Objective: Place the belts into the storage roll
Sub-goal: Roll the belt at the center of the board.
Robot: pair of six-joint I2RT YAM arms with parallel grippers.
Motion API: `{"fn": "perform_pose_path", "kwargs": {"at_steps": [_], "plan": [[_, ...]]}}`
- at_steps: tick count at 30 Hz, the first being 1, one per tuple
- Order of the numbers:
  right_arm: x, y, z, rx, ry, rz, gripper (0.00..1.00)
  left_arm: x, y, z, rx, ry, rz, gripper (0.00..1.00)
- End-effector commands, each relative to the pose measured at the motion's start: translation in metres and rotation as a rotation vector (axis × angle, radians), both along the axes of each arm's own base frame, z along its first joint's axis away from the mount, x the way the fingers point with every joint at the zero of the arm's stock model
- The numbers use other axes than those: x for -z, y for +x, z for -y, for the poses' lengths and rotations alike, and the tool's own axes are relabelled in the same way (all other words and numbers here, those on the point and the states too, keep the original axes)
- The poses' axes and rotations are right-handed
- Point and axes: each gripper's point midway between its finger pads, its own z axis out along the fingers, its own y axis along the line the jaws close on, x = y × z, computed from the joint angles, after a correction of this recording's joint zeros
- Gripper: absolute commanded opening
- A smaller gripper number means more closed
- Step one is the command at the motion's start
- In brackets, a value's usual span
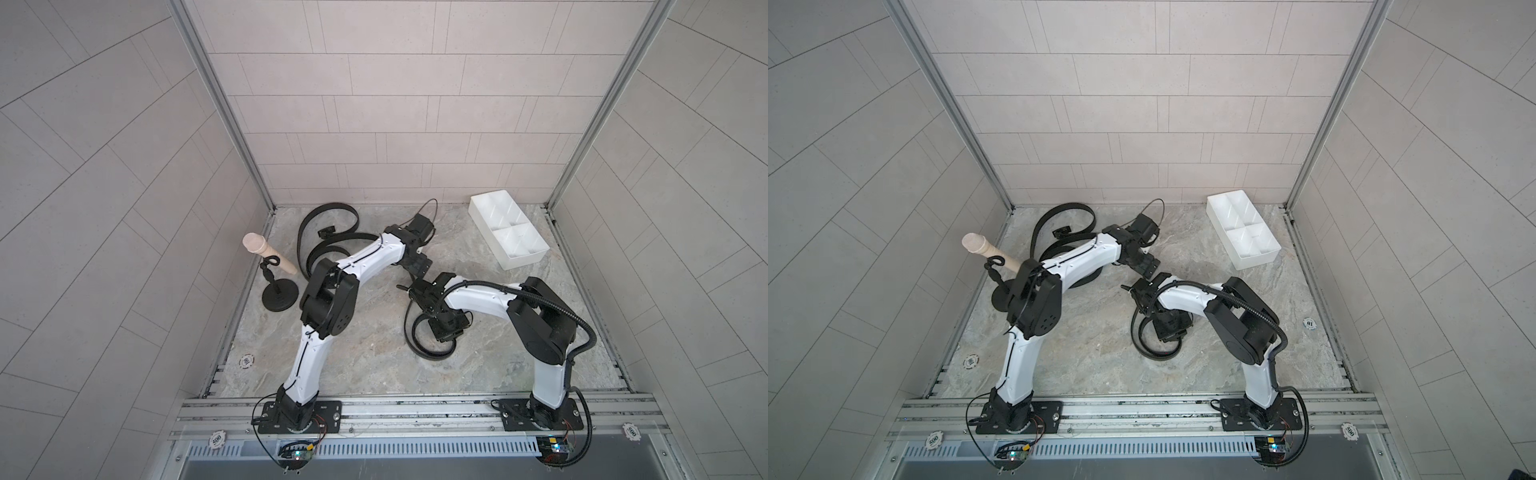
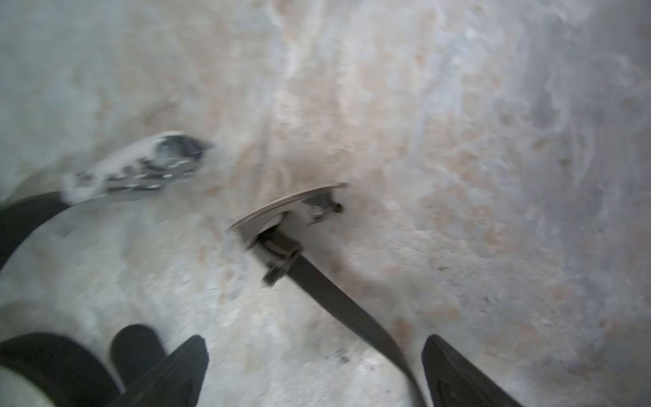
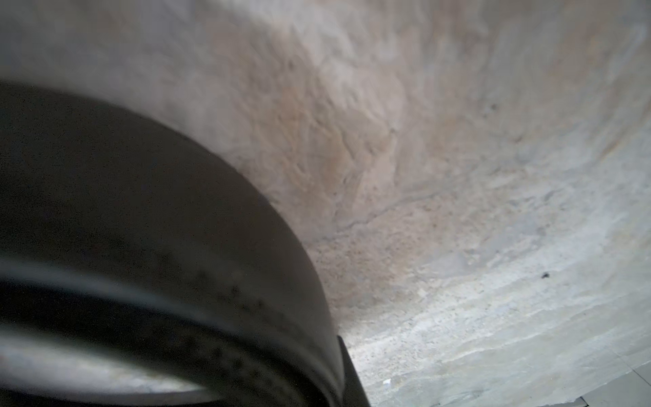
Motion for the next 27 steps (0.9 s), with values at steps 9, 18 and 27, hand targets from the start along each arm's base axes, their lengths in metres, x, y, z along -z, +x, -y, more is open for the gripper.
{"fn": "perform_pose_path", "kwargs": {"at_steps": [9, 18, 27], "plan": [[0.039, 0.003, -0.033, 0.022, 0.134, 0.004, 0.00, -0.017, -0.050, -0.120, -0.413, -0.036, -0.027, 1.00], [0.030, 0.010, -0.059, -0.030, 0.190, 0.042, 0.00, 0.016, -0.168, -0.146, -0.664, -0.292, -0.129, 1.00], [0.030, 0.013, -0.082, -0.073, 0.200, 0.054, 0.00, 0.021, -0.204, -0.059, -0.462, -0.501, -0.170, 1.00]]}}
